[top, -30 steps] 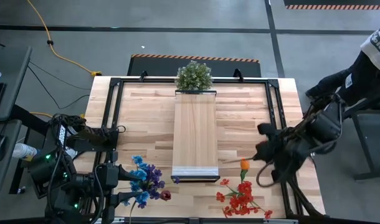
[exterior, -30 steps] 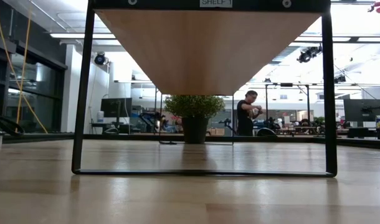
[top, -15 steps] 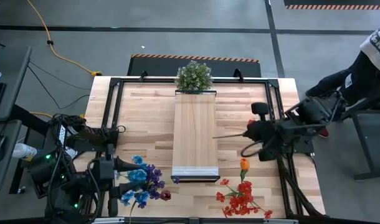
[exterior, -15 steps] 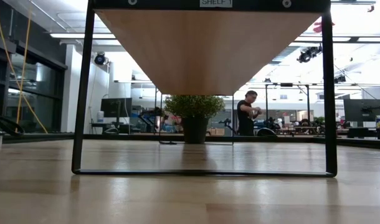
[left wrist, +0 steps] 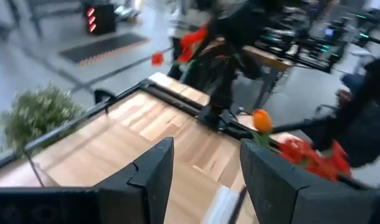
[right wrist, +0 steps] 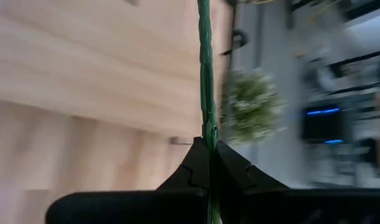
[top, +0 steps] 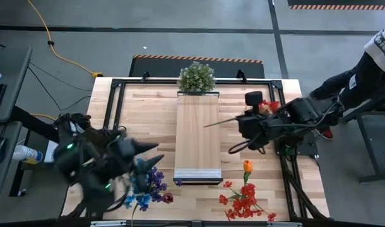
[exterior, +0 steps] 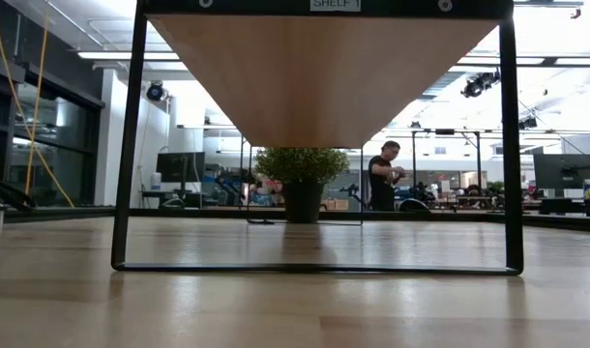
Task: Pick and place flowers into a vace then onto a shelf
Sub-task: Put the red flowers into the right transparent vase
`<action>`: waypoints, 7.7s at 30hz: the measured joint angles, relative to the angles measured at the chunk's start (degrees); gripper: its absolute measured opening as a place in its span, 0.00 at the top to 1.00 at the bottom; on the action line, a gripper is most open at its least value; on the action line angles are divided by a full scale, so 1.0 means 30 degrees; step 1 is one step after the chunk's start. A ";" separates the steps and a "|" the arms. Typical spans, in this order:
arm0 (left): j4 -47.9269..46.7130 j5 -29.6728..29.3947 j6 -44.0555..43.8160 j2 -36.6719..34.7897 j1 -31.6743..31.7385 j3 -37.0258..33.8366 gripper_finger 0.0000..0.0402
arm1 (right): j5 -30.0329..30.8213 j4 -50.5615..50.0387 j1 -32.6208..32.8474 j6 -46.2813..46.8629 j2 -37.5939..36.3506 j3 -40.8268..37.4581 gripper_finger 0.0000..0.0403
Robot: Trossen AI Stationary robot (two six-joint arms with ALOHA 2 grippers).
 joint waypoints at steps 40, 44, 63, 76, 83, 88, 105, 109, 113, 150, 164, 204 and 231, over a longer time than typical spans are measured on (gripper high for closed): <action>0.6357 1.5272 0.1948 -0.0007 1.0506 0.0778 0.46 | 1.1894 0.3417 0.3927 -1.7609 0.4963 0.4380 1.00; 0.6569 1.5751 0.1767 -0.0007 1.0751 0.0778 0.46 | 1.1905 0.3683 0.4037 -1.8087 0.5206 0.4380 1.00; 0.6561 1.6737 0.0212 0.0761 1.0700 0.0751 0.46 | 1.2144 0.8101 0.3349 -2.2205 0.5221 0.4380 1.00; 0.6657 1.7205 0.0200 0.1290 1.0706 0.0749 0.46 | 1.1797 0.8239 0.3077 -2.2330 0.5221 0.4380 1.00; 0.7300 1.7183 0.0360 0.1304 1.0706 0.0749 0.46 | 1.1352 0.8239 0.3249 -2.2330 0.5221 0.4380 1.00; 0.7297 1.7197 0.0360 0.1304 1.0706 0.0749 0.46 | 1.1352 0.8239 0.3472 -2.2330 0.5221 0.4380 1.00; 0.7476 1.7556 0.1948 0.1290 1.0706 0.0771 0.89 | 1.1199 0.8185 0.3563 -2.2308 0.5214 0.4380 1.00; 0.7391 1.7634 0.2220 0.1286 1.0706 0.0771 0.89 | 1.1111 0.8206 0.3563 -2.2224 0.5214 0.4380 1.00; 0.7349 1.7580 0.2454 0.1282 1.0706 0.0771 0.89 | 1.1111 0.8224 0.3563 -2.2144 0.5214 0.4380 1.00; 0.5800 1.1086 0.3626 0.1282 1.0713 0.0764 0.89 | 1.2820 0.7492 0.5926 -1.7886 0.5134 0.4388 0.62; 0.9821 0.8834 0.7492 0.1282 1.0699 0.0764 0.89 | 1.7049 0.6294 0.8349 -1.0841 0.2358 0.4388 0.63; 2.0525 1.1033 1.5871 0.3767 1.0696 0.0749 0.89 | -0.0192 0.7093 0.3744 0.5739 -0.5145 0.4388 0.61; 2.0302 1.1595 1.6017 0.3738 1.0677 0.0749 0.89 | -0.7160 1.0517 -0.1820 0.2405 -0.2140 0.4380 0.50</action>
